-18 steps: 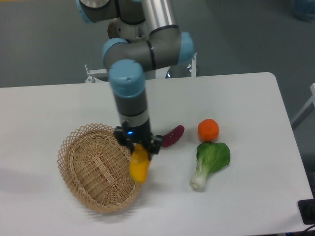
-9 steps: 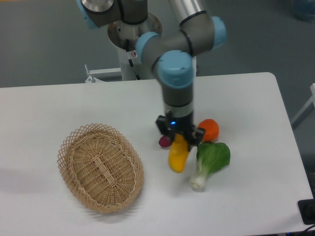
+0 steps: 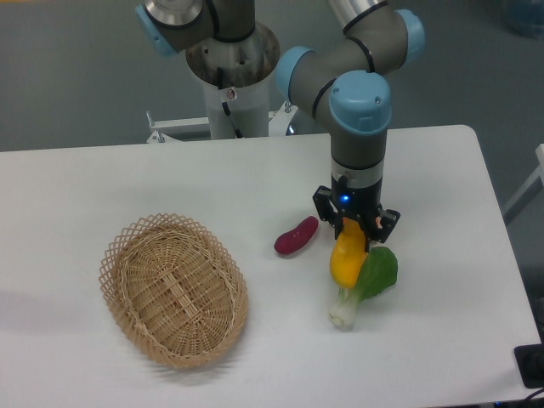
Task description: Pick up the mango from the basket
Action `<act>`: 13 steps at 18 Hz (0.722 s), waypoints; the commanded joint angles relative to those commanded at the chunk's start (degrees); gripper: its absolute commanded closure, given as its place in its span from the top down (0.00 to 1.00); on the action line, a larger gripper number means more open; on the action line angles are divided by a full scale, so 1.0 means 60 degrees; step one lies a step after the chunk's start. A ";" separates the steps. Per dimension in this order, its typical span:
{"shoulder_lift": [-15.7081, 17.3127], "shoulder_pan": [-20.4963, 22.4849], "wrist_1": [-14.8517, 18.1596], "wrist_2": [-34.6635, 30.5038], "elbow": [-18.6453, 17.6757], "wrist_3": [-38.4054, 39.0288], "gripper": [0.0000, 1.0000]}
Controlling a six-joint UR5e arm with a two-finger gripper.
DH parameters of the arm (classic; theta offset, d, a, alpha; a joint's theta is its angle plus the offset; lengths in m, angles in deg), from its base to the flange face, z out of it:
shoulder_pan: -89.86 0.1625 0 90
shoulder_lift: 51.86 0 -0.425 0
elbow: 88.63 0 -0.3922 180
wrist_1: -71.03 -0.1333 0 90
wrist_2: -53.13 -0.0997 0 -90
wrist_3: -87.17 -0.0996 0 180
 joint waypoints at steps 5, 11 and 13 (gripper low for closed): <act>0.0000 0.0000 0.0000 0.0015 -0.0059 0.0000 0.57; 0.0000 -0.0029 -0.0015 0.0044 -0.0030 0.0088 0.57; 0.0000 -0.0029 -0.0015 0.0044 -0.0015 0.0088 0.57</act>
